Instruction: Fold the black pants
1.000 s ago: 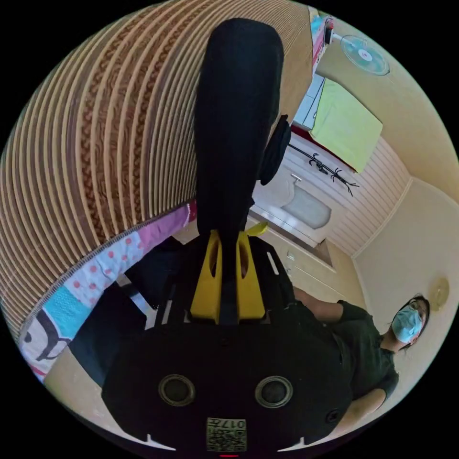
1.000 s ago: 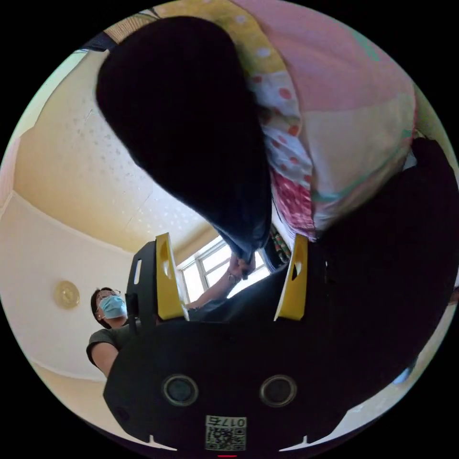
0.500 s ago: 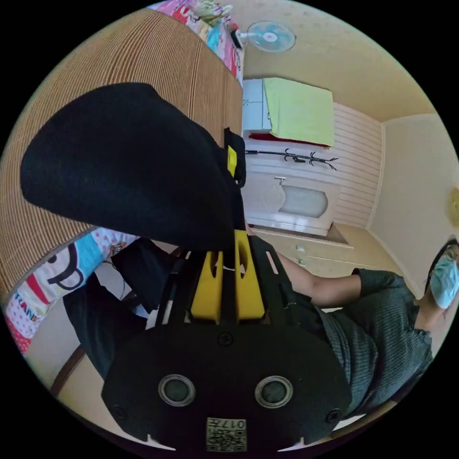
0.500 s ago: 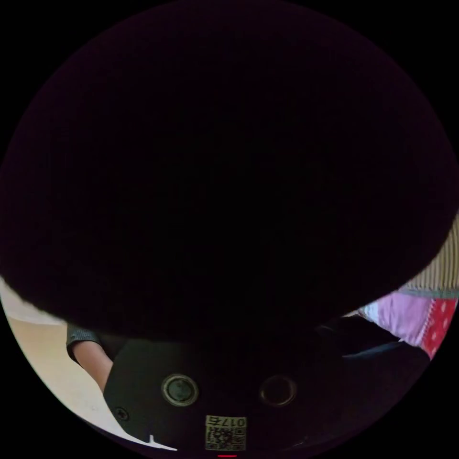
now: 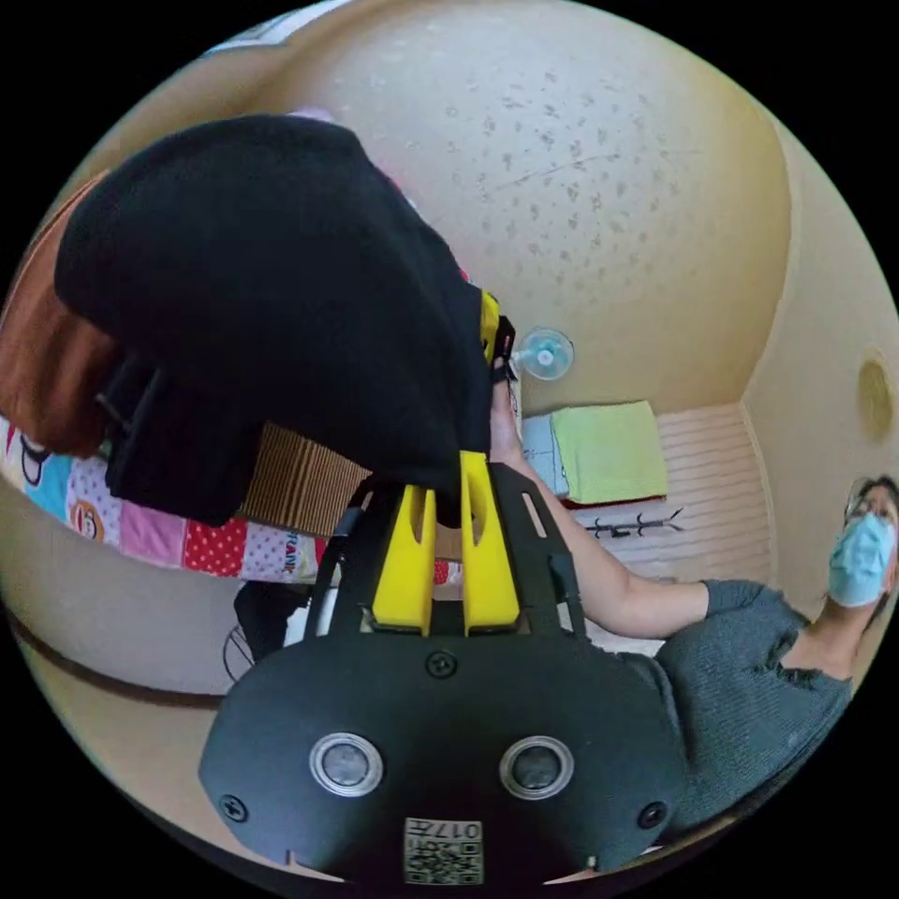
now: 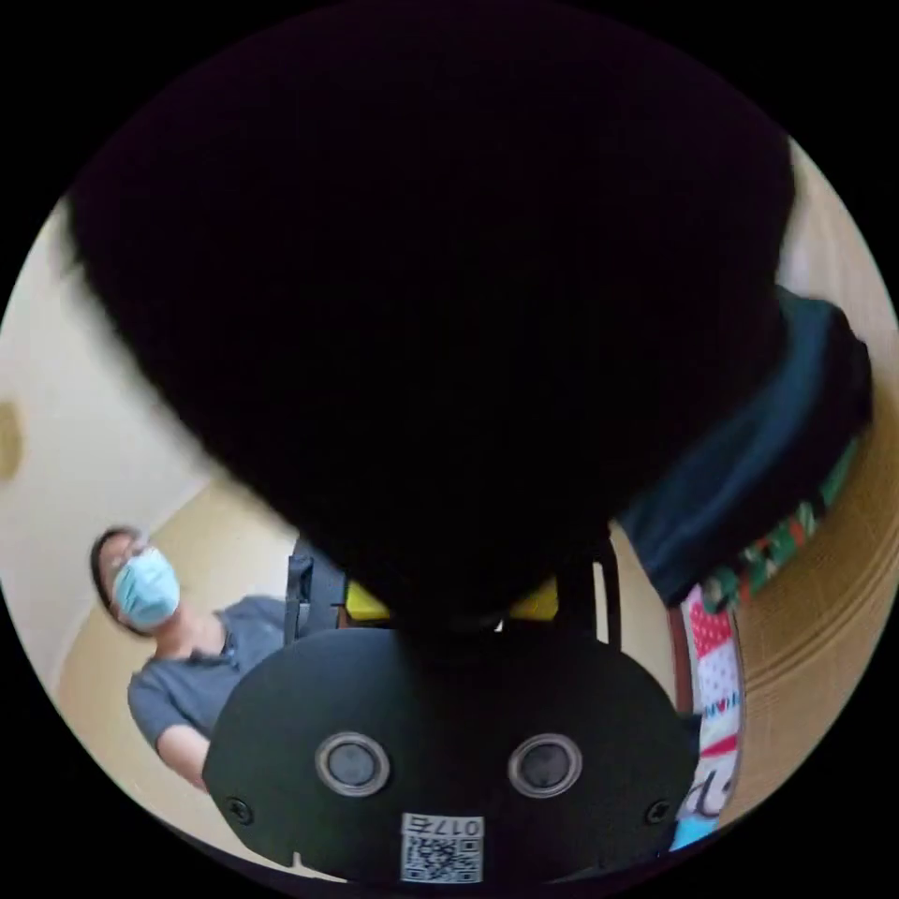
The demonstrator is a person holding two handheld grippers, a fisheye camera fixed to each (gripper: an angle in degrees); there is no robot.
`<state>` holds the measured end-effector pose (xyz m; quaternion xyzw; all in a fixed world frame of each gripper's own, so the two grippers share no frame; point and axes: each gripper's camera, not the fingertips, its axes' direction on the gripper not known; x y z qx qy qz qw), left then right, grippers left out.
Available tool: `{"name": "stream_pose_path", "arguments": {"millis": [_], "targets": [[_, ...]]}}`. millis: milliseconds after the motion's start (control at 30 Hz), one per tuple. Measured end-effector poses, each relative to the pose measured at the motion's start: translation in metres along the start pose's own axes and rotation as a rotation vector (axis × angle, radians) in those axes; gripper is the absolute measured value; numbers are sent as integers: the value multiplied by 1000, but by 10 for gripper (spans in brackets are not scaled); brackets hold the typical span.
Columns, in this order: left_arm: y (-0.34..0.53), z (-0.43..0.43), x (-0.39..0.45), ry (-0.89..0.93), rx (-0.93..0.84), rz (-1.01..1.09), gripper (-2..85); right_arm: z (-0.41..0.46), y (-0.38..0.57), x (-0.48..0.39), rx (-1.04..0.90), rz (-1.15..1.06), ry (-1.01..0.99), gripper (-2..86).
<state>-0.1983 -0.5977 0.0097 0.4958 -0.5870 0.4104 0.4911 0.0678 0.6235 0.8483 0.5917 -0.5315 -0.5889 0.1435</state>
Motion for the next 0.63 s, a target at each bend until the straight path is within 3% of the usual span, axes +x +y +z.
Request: {"name": "stream_pose_path", "arguments": {"millis": [167,267,333,367,433,500,633], "targets": [[45,8,-175,-272,-31,-494,105,-26,58,118,16,455,313,80],[159,32,-287,-370,-292,-820,104,-98,162,153,117,669,340,33],[289,33,-330,-295,-475,-1220,98,-162,263,139,284,794,353,18],[320,29,-332,-266,-477,-1315,96,-177,288,130,327,825,367,15],[411,13,-312,-150,-323,-1585,76,-224,392,84,515,967,416,9],[449,9,-291,-76,-167,-1696,67,-241,461,43,677,1054,420,7],[440,40,-273,17,-15,-1811,63,-223,567,-39,1186,1037,343,5]]}}
